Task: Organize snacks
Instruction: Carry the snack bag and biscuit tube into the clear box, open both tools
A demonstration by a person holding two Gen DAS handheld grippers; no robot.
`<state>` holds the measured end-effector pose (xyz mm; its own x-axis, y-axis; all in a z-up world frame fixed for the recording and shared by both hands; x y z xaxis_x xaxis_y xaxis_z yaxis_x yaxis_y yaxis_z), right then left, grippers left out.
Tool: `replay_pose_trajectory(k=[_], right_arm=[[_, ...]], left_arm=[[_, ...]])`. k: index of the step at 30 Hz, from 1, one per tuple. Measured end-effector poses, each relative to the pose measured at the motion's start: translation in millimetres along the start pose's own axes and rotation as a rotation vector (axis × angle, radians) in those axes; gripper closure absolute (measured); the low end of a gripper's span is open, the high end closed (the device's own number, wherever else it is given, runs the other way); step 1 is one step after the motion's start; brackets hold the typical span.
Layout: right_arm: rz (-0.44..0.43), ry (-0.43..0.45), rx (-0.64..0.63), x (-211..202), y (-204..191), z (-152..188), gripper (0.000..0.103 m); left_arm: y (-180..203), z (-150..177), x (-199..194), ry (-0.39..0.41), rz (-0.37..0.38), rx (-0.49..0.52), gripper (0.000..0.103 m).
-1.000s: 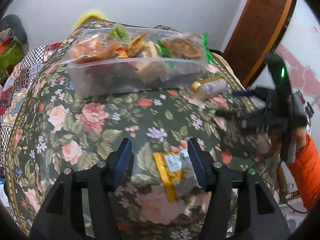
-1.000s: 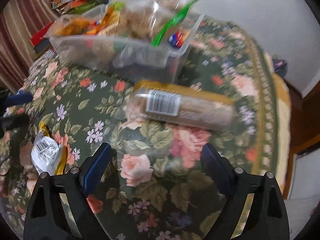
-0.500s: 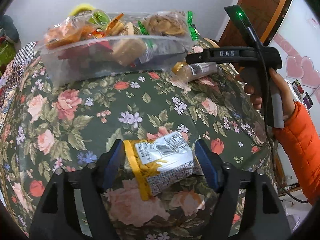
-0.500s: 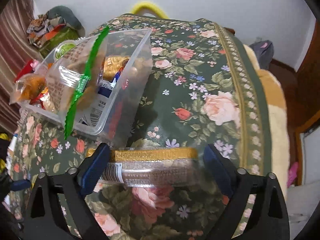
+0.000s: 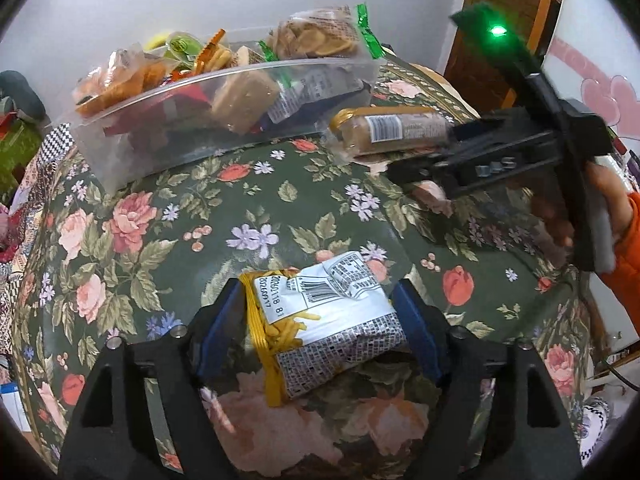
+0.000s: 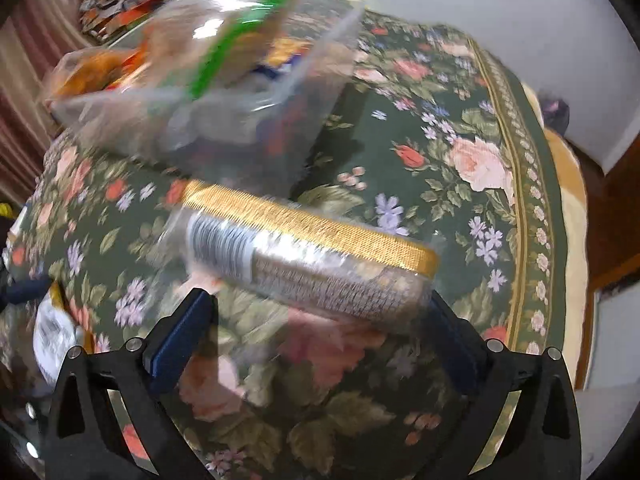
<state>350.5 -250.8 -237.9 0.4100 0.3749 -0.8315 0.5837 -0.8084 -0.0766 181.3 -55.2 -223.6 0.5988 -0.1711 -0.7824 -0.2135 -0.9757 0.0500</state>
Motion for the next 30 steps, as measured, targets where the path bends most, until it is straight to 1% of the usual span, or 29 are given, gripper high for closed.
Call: replay_pose_trajectory(k=[1, 2, 3, 6, 8, 11, 14, 15, 17, 18, 19, 20, 22, 23, 25, 26, 27, 28, 30], right_arm=[[-0.017, 0.007, 0.009, -3.9, -0.6, 1.5, 0.007], [-0.029, 0.016, 0.01, -9.3, -1.5, 2.4, 0.009], [-0.023, 0.033, 0.002, -15.0, -2.4, 1.9, 0.01], [0.03, 0.083, -0.032, -27.5, -4.5, -4.3, 0.008], [0.043, 0.094, -0.056, -30.1, -7.1, -10.9, 0.008], [0.034, 0.081, -0.094, -19.4, -14.3, -21.6, 0.006], [0.047, 0.03, -0.145, 4.7, -25.4, -29.5, 0.006], [0.035, 0.011, -0.155, 10.1, -27.6, -29.7, 0.003], [0.022, -0.023, -0.158, 19.6, -31.1, -30.0, 0.003], [0.02, -0.027, -0.159, 21.5, -33.0, -29.2, 0.005], [0.011, -0.024, -0.156, 21.2, -33.8, -28.7, 0.01], [-0.003, -0.025, -0.148, 19.2, -33.8, -26.9, 0.014], [-0.023, -0.033, -0.128, 14.3, -34.8, -23.2, 0.031], [-0.028, -0.035, -0.117, 10.1, -35.3, -18.3, 0.035], [-0.034, -0.039, -0.108, 2.6, -37.1, -8.5, 0.052], [-0.041, -0.039, -0.099, -3.3, -39.9, -1.0, 0.055], [-0.045, -0.038, -0.092, -7.6, -40.9, 4.3, 0.062], [-0.043, -0.033, -0.087, -12.3, -44.1, 10.7, 0.067], [-0.008, -0.01, -0.086, -21.9, -51.1, 18.8, 0.067]], left_arm=[[-2.8, -0.1, 0.0, 0.004, -0.002, -0.007, 0.036], [-4.9, -0.1, -0.4, 0.006, -0.001, -0.015, 0.04], [-8.9, -0.5, -0.9, 0.007, 0.002, -0.026, 0.041], [-25.0, -2.1, -2.6, 0.013, 0.002, -0.061, 0.045], [-31.5, -4.4, -1.4, 0.019, 0.002, -0.081, 0.047], [-39.6, -2.9, -6.8, 0.03, -0.001, -0.099, 0.048], [-44.2, -0.6, -15.0, 0.039, -0.003, -0.11, 0.049], [-46.4, -1.0, -16.8, 0.044, -0.004, -0.114, 0.049], [-49.8, -1.2, -23.3, 0.056, -0.008, -0.121, 0.049], [-49.6, -1.9, -24.6, 0.061, -0.01, -0.124, 0.049], [-52.3, -3.0, -27.4, 0.07, -0.012, -0.129, 0.049], [-53.3, -3.1, -31.2, 0.075, -0.014, -0.133, 0.049], [-57.4, -4.7, -36.4, 0.089, -0.017, -0.139, 0.049], [-58.0, -6.2, -37.5, 0.093, -0.018, -0.141, 0.049], [-60.3, -8.2, -41.8, 0.103, -0.016, -0.145, 0.049], [-61.2, -8.8, -44.2, 0.107, -0.018, -0.146, 0.049], [-62.0, -9.4, -46.6, 0.112, -0.019, -0.147, 0.049], [-63.0, -9.8, -49.7, 0.116, -0.018, -0.149, 0.049], [-63.2, -13.2, -53.3, 0.127, -0.018, -0.151, 0.049]])
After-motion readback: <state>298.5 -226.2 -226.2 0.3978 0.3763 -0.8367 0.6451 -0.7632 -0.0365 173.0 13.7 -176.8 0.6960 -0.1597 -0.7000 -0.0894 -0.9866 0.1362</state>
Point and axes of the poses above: each gripper's, at about its wrist camera, not at the fingertips, and x roughly the way its jaws point, y to its right, z to its underside, the point moved 1 cm from there along x, roughly the way its jaws point, and after that the axes turned 3 degrees about y, right-handed, at the moved point
